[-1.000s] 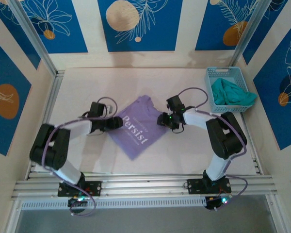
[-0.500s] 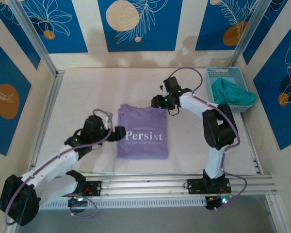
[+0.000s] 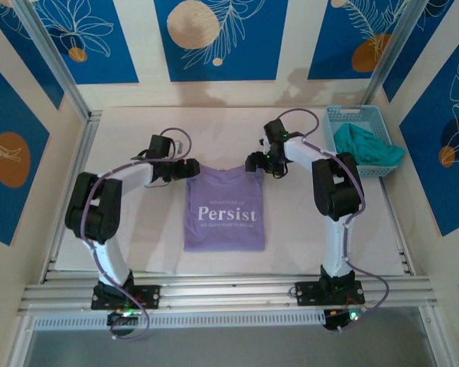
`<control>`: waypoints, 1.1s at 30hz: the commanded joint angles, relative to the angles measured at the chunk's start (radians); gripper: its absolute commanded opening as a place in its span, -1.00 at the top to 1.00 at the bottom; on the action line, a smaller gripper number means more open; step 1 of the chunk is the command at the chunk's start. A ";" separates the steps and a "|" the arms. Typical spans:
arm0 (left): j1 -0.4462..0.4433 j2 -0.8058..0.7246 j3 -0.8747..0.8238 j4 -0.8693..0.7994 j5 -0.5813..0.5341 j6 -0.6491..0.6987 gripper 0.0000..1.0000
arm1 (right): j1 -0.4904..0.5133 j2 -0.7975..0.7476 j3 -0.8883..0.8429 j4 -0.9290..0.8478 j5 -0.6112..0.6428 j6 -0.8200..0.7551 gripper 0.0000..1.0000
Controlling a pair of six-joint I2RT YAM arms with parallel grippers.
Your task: Fold the inside-out t-shirt
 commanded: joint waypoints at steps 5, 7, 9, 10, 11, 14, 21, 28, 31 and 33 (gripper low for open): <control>-0.003 0.106 0.046 -0.007 0.164 -0.003 -0.44 | 0.029 0.103 0.094 -0.093 -0.120 -0.026 -0.47; -0.008 0.117 0.030 0.010 0.175 -0.010 -0.36 | 0.040 0.113 0.107 -0.104 -0.120 -0.027 -0.42; -0.012 0.119 0.011 0.034 0.193 -0.015 -0.27 | 0.049 0.116 0.113 -0.109 -0.118 -0.026 -0.39; -0.013 0.121 0.005 0.045 0.200 -0.018 -0.21 | 0.050 0.116 0.115 -0.110 -0.121 -0.025 -0.37; -0.013 0.129 0.004 0.049 0.209 -0.017 -0.14 | 0.051 0.116 0.115 -0.107 -0.128 -0.020 -0.34; -0.013 0.150 0.007 0.050 0.224 -0.016 0.08 | 0.054 0.118 0.113 -0.101 -0.133 -0.013 -0.20; -0.009 0.172 0.017 0.072 0.230 -0.022 0.68 | 0.050 0.102 0.093 -0.045 -0.139 -0.004 0.47; 0.034 0.129 -0.023 0.180 0.286 -0.073 1.00 | 0.016 -0.008 0.002 0.089 -0.193 -0.006 0.89; 0.044 0.076 -0.051 0.224 0.307 -0.085 1.00 | -0.004 -0.096 -0.072 0.173 -0.225 0.014 0.93; 0.043 0.051 -0.071 0.263 0.316 -0.098 1.00 | -0.015 -0.142 -0.130 0.239 -0.255 0.038 0.95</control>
